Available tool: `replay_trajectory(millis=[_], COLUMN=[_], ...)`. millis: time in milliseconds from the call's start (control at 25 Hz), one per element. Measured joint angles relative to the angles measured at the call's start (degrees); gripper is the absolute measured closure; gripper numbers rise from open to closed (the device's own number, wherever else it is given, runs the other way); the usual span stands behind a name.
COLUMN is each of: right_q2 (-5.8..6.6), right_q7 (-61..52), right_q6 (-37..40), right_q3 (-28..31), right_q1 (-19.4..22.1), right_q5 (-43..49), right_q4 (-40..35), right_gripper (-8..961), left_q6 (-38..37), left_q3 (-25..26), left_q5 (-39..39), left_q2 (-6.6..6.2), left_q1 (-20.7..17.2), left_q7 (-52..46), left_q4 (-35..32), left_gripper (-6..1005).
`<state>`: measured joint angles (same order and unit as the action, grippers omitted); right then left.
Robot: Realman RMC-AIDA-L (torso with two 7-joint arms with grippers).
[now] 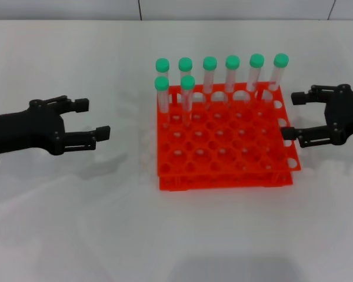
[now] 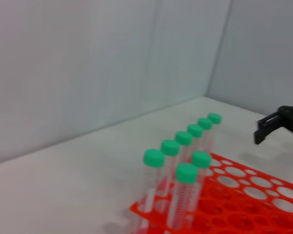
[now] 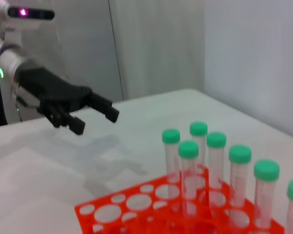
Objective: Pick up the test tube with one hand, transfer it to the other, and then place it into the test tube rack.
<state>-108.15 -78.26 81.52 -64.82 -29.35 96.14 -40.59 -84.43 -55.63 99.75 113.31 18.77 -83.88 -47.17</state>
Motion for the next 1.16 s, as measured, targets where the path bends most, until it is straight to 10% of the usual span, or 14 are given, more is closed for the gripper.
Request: replay_trajectory(millis=[360,1160], right_q2=[1.19,0.77], right_q7=[2.95,3.03], right_q6=[0.57,0.72], right_q3=[0.12,0.03], right_q1=[-1.14,-1.18], right_q5=[0.26,1.67], right_q4=[4.97,5.0], right_gripper=[96,98], left_q6=[-4.18,-5.75], left_q3=[0.18,-0.06], left_q5=[1.61,6.38], left_q2=[-3.11,-2.64], left_q1=[5.36,8.3], left_q7=[-1.0,-3.3], left_q4=[3.65,3.84], left_gripper=[128,129])
